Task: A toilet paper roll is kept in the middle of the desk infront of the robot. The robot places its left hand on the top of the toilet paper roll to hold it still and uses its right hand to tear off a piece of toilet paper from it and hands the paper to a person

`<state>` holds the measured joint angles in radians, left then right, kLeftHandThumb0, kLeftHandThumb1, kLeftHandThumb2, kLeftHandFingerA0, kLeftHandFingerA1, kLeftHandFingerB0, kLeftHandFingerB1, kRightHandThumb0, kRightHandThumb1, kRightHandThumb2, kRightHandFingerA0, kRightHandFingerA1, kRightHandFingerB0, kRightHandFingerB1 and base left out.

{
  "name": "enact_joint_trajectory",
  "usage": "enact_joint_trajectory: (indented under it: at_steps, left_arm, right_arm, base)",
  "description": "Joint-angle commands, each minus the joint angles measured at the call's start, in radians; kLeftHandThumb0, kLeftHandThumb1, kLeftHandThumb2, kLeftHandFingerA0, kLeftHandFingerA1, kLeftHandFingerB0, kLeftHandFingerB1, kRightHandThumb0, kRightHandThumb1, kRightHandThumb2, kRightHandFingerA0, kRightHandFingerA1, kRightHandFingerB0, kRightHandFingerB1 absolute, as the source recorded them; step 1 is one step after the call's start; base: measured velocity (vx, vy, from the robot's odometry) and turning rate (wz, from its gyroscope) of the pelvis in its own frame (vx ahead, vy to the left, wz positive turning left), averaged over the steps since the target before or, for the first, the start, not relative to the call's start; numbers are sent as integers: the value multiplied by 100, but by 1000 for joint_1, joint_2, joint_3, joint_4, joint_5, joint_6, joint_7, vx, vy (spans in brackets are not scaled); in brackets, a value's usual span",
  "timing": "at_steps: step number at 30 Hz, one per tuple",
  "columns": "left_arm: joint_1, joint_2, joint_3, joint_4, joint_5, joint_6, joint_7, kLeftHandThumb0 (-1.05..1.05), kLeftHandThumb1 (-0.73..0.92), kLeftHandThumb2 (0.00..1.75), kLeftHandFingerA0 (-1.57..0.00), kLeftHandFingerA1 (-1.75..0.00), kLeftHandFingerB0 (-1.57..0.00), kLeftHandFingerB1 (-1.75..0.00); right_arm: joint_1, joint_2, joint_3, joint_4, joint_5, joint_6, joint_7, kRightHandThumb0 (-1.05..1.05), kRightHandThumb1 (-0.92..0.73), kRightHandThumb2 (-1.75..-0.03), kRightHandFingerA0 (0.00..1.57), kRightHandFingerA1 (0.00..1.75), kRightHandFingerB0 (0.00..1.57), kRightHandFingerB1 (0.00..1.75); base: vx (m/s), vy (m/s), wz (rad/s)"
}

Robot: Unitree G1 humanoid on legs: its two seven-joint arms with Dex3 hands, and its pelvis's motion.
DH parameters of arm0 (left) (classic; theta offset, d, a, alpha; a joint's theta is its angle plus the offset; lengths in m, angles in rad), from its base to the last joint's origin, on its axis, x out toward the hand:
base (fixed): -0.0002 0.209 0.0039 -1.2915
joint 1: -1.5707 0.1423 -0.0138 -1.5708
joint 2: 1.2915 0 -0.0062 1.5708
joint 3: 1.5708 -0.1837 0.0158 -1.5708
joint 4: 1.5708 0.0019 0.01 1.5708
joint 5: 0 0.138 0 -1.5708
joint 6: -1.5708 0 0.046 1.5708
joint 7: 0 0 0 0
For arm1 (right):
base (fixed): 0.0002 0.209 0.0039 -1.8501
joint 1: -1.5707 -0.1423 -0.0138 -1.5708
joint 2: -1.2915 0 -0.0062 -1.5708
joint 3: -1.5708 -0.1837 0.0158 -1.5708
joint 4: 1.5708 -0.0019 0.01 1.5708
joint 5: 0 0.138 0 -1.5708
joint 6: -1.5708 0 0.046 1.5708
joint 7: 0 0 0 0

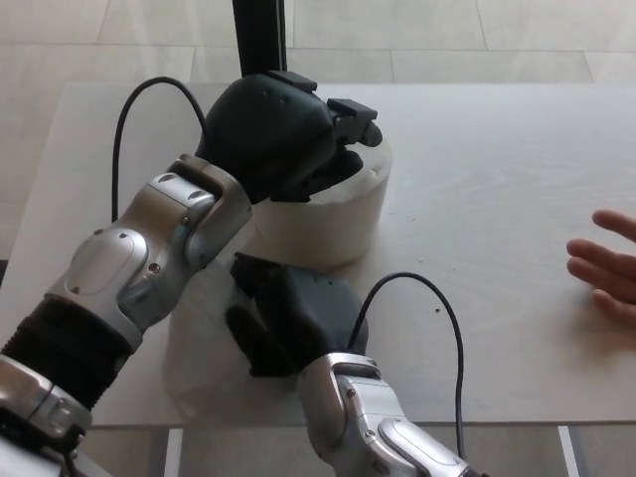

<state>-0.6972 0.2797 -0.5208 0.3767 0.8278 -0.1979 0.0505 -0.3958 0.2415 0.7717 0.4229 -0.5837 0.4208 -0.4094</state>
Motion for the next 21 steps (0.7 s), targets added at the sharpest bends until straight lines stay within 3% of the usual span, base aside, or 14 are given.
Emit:
enact_joint_trajectory:
  at_steps: [1, 3, 4, 5, 6, 7, 9, 10, 11, 12, 13, 15, 16, 21]
  left_arm:
    - [4, 16, 11, 1, -2, -20, 14, -46, 82, 65, -61, -51, -62, -46]
    - [6, 13, 11, -1, 0, -17, 20, -46, 82, 65, -61, -51, -62, -46]
    - [5, 13, 11, 9, -2, -28, 32, -47, 82, 65, -60, -53, -62, -47]
    - [5, 13, 11, 9, -3, -28, 28, -47, 83, 65, -59, -54, -61, -47]
    - [5, 11, 11, 12, -4, -30, 31, -47, 83, 65, -59, -54, -61, -47]
    - [5, 10, 12, 13, -7, -31, 30, -47, 83, 65, -59, -54, -61, -48]
    - [6, 11, 15, 13, -9, -34, 33, -47, 83, 65, -60, -54, -61, -48]
    - [5, 15, 11, 13, 1, -33, 38, -48, 84, 65, -60, -53, -61, -48]
    - [4, 15, 11, 13, 2, -33, 38, -48, 84, 65, -60, -53, -61, -48]
    - [5, 16, 11, 12, 3, -32, 38, -48, 84, 65, -60, -53, -61, -48]
    - [7, 18, 10, 9, 8, -27, 36, -48, 85, 65, -59, -53, -60, -47]
    - [11, 23, 10, 1, 11, -22, 32, -48, 84, 65, -59, -53, -60, -47]
    - [13, 23, 13, -6, 4, -10, 8, -48, 84, 65, -56, -53, -59, -46]
    - [21, 42, 22, -29, -9, 0, -37, -47, 84, 65, -55, -51, -56, -45]
  right_arm:
    - [100, 108, -86, 73, 52, -121, -188, -53, -91, -89, 119, 175, 56, 175]
    - [108, 114, -90, 62, 60, -126, -176, -53, -91, -89, 119, 175, 56, 175]
    - [111, 120, -77, 46, 54, -109, -158, -61, -64, -118, 132, 149, 84, 125]
    - [114, 119, -69, 41, 51, -115, -157, -50, -73, -94, 112, 175, 43, 175]
    - [119, 119, -59, 30, 50, -111, -149, -60, -65, -117, 128, 147, 52, 105]
    - [132, 131, -66, 19, 68, -107, -144, -58, -73, -88, 107, 175, 24, 175]
    - [170, 172, -111, -3, 148, -125, -136, -57, -71, -88, 107, 175, 54, 175]
    - [193, 177, -116, -10, 176, -166, -138, -57, -74, -94, 122, 175, 93, 175]
    - [195, 177, -116, -11, 181, -172, -139, -57, -74, -94, 122, 175, 93, 175]
    - [197, 177, -114, -14, 184, -174, -138, -72, -60, -113, 142, 161, 126, 154]
    - [203, 177, -111, -22, 193, -179, -134, -60, -71, -96, 126, 175, 94, 175]
    - [207, 173, -108, -47, 210, -180, -116, -59, -71, -96, 127, 175, 98, 175]
    - [189, 157, -104, -41, 189, -217, -146, -60, -91, -80, 95, 175, 57, 175]
    - [229, 154, -192, -78, 296, -351, -163, -58, -86, -118, 88, 175, 69, 175]
  base:
    - [0, 0, 0]
    - [0, 0, 0]
    - [0, 0, 0]
    - [0, 0, 0]
    - [0, 0, 0]
    - [0, 0, 0]
    - [0, 0, 0]
    - [0, 0, 0]
    - [0, 0, 0]
    - [0, 0, 0]
    - [0, 0, 0]
    - [0, 0, 0]
    - [0, 0, 0]
    - [0, 0, 0]
